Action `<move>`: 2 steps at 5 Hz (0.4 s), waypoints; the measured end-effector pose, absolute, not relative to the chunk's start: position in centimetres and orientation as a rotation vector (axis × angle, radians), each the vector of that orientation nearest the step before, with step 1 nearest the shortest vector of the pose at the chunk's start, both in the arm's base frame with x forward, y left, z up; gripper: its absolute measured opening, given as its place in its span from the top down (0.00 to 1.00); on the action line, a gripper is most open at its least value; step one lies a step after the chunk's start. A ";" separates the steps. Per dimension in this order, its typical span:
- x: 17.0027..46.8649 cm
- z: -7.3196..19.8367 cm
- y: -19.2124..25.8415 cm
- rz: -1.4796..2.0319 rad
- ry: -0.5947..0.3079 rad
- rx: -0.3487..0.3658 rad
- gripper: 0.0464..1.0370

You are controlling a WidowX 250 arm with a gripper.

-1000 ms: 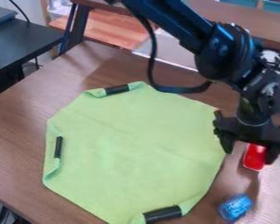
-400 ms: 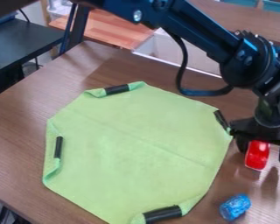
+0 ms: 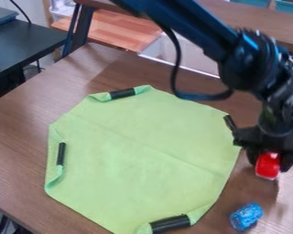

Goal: Put the red figure on the bottom left of the cloth

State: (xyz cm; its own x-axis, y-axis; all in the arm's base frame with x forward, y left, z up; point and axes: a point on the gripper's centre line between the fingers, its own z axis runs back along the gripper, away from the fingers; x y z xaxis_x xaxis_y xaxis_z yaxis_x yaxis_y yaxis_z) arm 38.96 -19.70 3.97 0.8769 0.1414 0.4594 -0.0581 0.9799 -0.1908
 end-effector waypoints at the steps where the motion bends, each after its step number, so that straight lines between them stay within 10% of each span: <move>1: 37.5 7.5 -18.9 0.095 -0.525 -0.255 0.46; 2: 36.3 11.5 -17.0 0.105 -0.586 -0.324 0.46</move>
